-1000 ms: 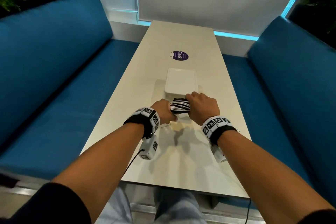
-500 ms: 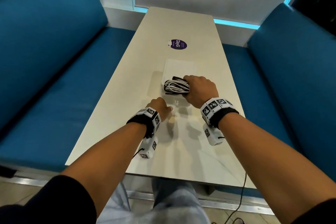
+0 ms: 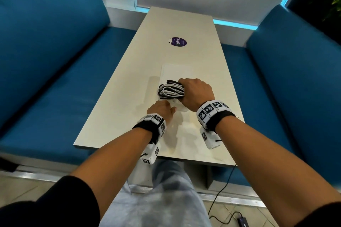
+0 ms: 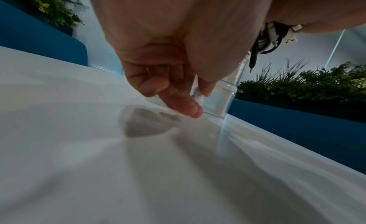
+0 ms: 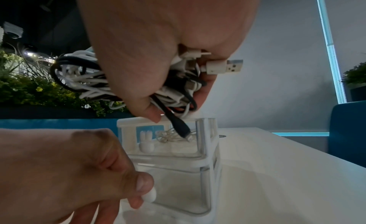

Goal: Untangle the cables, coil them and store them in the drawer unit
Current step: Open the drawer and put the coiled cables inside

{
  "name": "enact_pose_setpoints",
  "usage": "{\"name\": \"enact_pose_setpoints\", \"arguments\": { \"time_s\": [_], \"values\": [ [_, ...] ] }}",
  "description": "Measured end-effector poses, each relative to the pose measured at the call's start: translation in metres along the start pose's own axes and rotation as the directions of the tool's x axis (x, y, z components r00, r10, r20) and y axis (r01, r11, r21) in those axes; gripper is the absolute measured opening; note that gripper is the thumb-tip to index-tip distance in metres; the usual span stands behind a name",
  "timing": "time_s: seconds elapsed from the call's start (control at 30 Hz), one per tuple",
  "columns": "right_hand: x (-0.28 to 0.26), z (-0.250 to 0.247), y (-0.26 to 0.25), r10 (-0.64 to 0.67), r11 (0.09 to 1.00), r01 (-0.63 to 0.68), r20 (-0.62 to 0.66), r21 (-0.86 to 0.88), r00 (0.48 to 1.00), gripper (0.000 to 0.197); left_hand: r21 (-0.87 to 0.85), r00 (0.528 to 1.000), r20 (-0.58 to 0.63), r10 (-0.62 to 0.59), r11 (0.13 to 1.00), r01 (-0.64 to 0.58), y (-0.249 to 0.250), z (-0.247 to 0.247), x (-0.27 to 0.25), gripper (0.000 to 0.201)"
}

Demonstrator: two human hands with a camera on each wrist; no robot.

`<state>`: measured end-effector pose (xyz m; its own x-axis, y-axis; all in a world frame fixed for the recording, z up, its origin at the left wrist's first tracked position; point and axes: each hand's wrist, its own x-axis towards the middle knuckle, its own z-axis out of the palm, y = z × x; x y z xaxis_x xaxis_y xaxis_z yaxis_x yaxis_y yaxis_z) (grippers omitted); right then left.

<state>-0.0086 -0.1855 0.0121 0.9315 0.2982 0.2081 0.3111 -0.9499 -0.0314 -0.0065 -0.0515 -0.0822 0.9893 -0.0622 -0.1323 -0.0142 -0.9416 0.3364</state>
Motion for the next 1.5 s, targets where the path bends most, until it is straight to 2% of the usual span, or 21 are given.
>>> {"name": "enact_pose_setpoints", "arguments": {
  "time_s": [0.2,0.27,0.3,0.37,0.4,0.5,0.57,0.63,0.77,0.83,0.9,0.97,1.07,1.1,1.13,1.2,1.27,1.33,1.4,1.43,1.5],
  "values": [
    [-0.008,-0.003,-0.004,0.041,0.999,-0.041,0.007,0.008,0.999,0.018,-0.078,0.999,-0.037,-0.001,0.997,-0.002,0.004,-0.005,-0.024,0.036],
    [-0.008,-0.003,-0.004,0.053,0.999,-0.053,0.004,0.008,0.999,0.017,-0.181,0.998,0.055,0.039,0.983,-0.028,0.001,-0.009,-0.031,0.037],
    [-0.008,-0.003,-0.004,0.058,0.998,-0.058,0.003,0.007,0.998,0.016,-0.250,0.988,0.143,0.066,0.968,-0.028,-0.002,-0.011,-0.034,0.036],
    [-0.009,-0.003,-0.004,0.066,0.998,-0.066,0.000,0.005,0.998,0.015,-0.335,0.945,0.313,0.095,0.942,0.016,-0.009,-0.018,-0.040,0.025],
    [-0.009,-0.003,-0.004,0.068,0.998,-0.068,0.000,0.006,0.998,0.015,-0.327,0.942,0.329,0.066,0.944,0.048,-0.014,-0.023,-0.040,0.022],
    [-0.009,-0.003,-0.006,0.076,0.997,-0.076,0.007,0.013,0.997,0.016,-0.302,0.983,0.145,-0.115,0.941,0.155,-0.029,-0.037,-0.029,0.034],
    [-0.010,-0.003,-0.007,0.077,0.997,-0.077,0.012,0.012,0.997,0.016,-0.279,0.979,0.034,-0.199,0.939,0.200,-0.035,-0.041,-0.022,0.042],
    [-0.010,-0.003,-0.008,0.075,0.997,-0.075,0.011,0.005,0.997,0.016,-0.245,0.979,0.009,-0.202,0.949,0.198,-0.031,-0.039,-0.018,0.047],
    [-0.010,-0.003,-0.009,0.076,0.997,-0.076,0.002,0.002,0.997,0.016,-0.146,0.992,-0.009,-0.125,0.982,0.122,-0.023,-0.038,-0.018,0.029],
    [-0.011,-0.003,-0.009,0.083,0.997,-0.083,0.003,0.004,0.997,0.015,-0.102,0.996,0.055,-0.066,0.992,0.071,-0.024,-0.046,-0.018,0.025],
    [-0.011,-0.002,-0.008,0.093,0.996,-0.093,0.003,0.007,0.996,0.015,-0.080,0.974,0.224,0.019,0.997,-0.001,-0.028,-0.057,-0.019,0.023],
    [-0.011,-0.001,-0.009,0.100,0.995,-0.100,0.003,0.009,0.995,0.014,-0.090,0.909,0.406,0.099,0.994,-0.068,-0.034,-0.066,-0.021,0.026],
    [-0.010,-0.002,-0.012,0.094,0.996,-0.094,0.009,-0.007,0.996,0.013,-0.196,0.794,0.594,0.129,0.981,-0.012,-0.044,-0.074,-0.027,0.035],
    [-0.010,-0.003,-0.012,0.086,0.996,-0.085,0.010,-0.021,0.996,0.013,-0.219,0.799,0.589,0.122,0.976,0.012,-0.046,-0.074,-0.026,0.035],
    [-0.011,-0.003,-0.012,0.075,0.997,-0.075,0.009,-0.033,0.997,0.013,-0.234,0.837,0.538,0.103,0.972,0.031,-0.048,-0.073,-0.025,0.033],
    [-0.016,-0.004,-0.014,0.043,0.998,-0.043,0.001,-0.040,0.999,0.015,-0.254,0.943,0.333,0.026,0.965,0.063,-0.052,-0.072,-0.018,0.023],
    [-0.024,-0.004,-0.018,-0.001,0.999,0.001,0.009,-0.044,1.000,0.019,-0.282,0.995,0.084,-0.053,0.957,0.075,-0.054,-0.070,-0.011,0.016],
    [-0.032,-0.002,-0.023,-0.003,0.997,0.010,0.092,-0.077,0.996,0.021,-0.411,0.987,-0.139,-0.079,0.912,0.015,-0.055,-0.066,-0.006,0.026],
    [-0.040,0.003,-0.025,0.079,0.982,-0.032,0.250,-0.186,0.965,0.019,-0.566,0.960,-0.280,-0.033,0.813,-0.137,-0.052,-0.066,-0.006,0.034],
    [-0.044,0.006,-0.025,0.131,0.965,-0.046,0.323,-0.258,0.937,0.018,-0.591,0.956,-0.293,0.026,0.780,-0.203,-0.050,-0.066,-0.006,0.036],
    [-0.049,0.013,-0.024,0.202,0.939,-0.069,0.379,-0.336,0.903,0.016,-0.526,0.956,-0.224,0.191,0.802,-0.284,-0.045,-0.062,-0.006,0.045]
  ]
}}
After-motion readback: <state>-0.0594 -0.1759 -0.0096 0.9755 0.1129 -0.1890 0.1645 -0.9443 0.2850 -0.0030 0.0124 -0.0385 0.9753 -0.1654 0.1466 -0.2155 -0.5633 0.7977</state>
